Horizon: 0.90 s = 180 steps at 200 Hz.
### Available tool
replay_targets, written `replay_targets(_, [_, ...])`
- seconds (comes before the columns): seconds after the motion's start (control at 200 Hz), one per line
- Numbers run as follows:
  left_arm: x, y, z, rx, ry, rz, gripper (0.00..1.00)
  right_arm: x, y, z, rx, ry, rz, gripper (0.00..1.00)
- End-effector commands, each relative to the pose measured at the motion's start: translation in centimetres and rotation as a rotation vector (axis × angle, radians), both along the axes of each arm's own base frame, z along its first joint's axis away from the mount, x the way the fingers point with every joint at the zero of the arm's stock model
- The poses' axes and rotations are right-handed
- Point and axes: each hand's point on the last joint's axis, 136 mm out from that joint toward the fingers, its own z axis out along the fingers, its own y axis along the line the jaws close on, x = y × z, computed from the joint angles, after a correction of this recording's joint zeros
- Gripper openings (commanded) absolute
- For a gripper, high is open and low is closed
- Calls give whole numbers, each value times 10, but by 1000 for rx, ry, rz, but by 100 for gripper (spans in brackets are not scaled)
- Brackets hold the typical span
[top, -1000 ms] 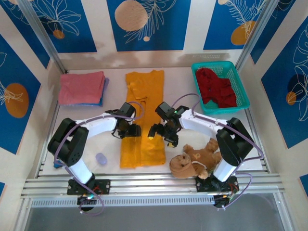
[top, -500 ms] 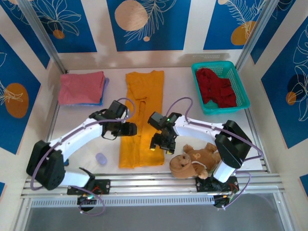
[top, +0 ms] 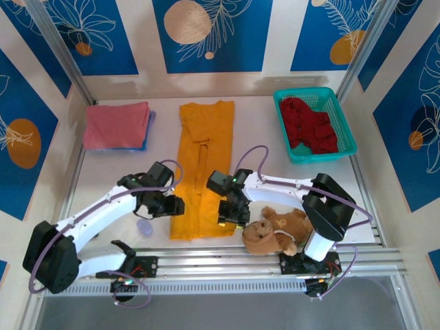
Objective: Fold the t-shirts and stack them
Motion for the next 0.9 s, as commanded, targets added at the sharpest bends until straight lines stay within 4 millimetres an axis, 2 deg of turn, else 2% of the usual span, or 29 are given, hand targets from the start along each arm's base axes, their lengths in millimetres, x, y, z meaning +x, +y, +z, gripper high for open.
replay_targets(0.0, [-26,10,-9,28,76,6,50,-11,-11,-8,-49,54,-30,46])
replay_targets(0.13, [-41,16,-16,37,100,16,48,-14,-9,-16,-27,86,-37,44])
replay_targets(0.25, [-45,11,-16,15,103,35,46,-14,-10,-17,-30,88,-35,41])
replay_targets(0.455, [-56,9,-36,33,149,56,43,-14,-9,-24,-39,113,-24,38])
replay_targets(0.605, [-58,6,-46,38,162,56,41,-11,-7,-27,-22,126,-22,32])
replay_targets(0.8, [-59,5,-56,49,176,61,39,-6,-2,-31,-20,145,-10,29])
replay_targets(0.895, [-62,7,-61,64,186,61,35,-6,-1,-31,-21,146,-3,26])
